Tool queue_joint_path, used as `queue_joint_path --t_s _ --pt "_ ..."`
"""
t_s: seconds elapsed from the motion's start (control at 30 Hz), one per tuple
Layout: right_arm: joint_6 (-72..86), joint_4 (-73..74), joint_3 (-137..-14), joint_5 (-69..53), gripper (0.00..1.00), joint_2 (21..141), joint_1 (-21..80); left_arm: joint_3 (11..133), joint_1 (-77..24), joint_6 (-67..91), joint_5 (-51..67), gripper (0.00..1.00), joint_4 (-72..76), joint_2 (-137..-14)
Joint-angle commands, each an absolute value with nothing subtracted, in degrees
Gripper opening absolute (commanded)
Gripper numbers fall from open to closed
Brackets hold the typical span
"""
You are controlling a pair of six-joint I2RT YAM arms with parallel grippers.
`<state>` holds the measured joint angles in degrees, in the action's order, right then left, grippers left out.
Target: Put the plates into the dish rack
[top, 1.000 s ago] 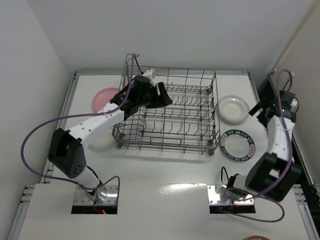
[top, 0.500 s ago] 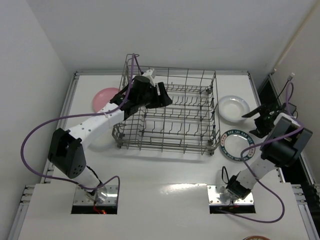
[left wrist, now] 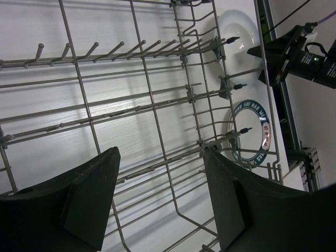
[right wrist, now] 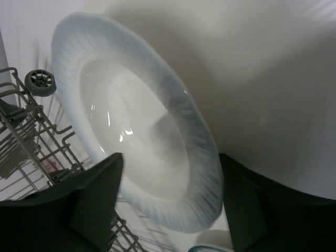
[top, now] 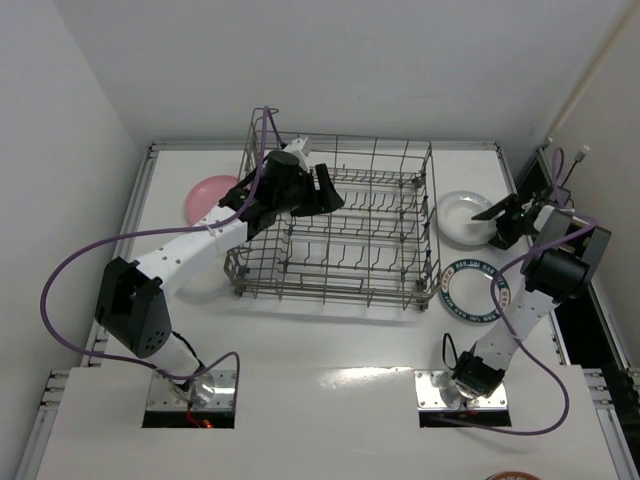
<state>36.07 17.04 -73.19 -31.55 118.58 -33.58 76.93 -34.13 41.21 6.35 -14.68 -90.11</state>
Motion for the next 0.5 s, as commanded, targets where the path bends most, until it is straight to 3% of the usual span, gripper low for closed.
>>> queue_joint_path --t_s 0.0,0.07,0.1,0.2,0.47 --pt "38.14 14.33 -73.4 -30.59 0.6 119.89 -32.61 78.22 -34.1 40.52 5.02 0.62 -13.8 -87.36" --pt "38.14 14.33 -71.64 -29.01 0.44 118.66 -32.61 78.22 -34.1 40.52 5.01 0.62 -13.8 -87.36" --pt "38.14 14.33 -70.93 -28.31 0.25 116.91 -32.61 78.22 -34.1 40.52 5.01 0.62 -13.8 -87.36" --pt "38.14 13.8 -67.08 -23.93 0.0 111.13 -33.83 78.22 -34.1 40.52 5.01 0.62 -13.8 -87.36" --pt "42.88 16.43 -61.96 -6.79 0.0 85.81 -31.13 78.22 -34.1 40.52 5.01 0.62 -13.8 -87.36"
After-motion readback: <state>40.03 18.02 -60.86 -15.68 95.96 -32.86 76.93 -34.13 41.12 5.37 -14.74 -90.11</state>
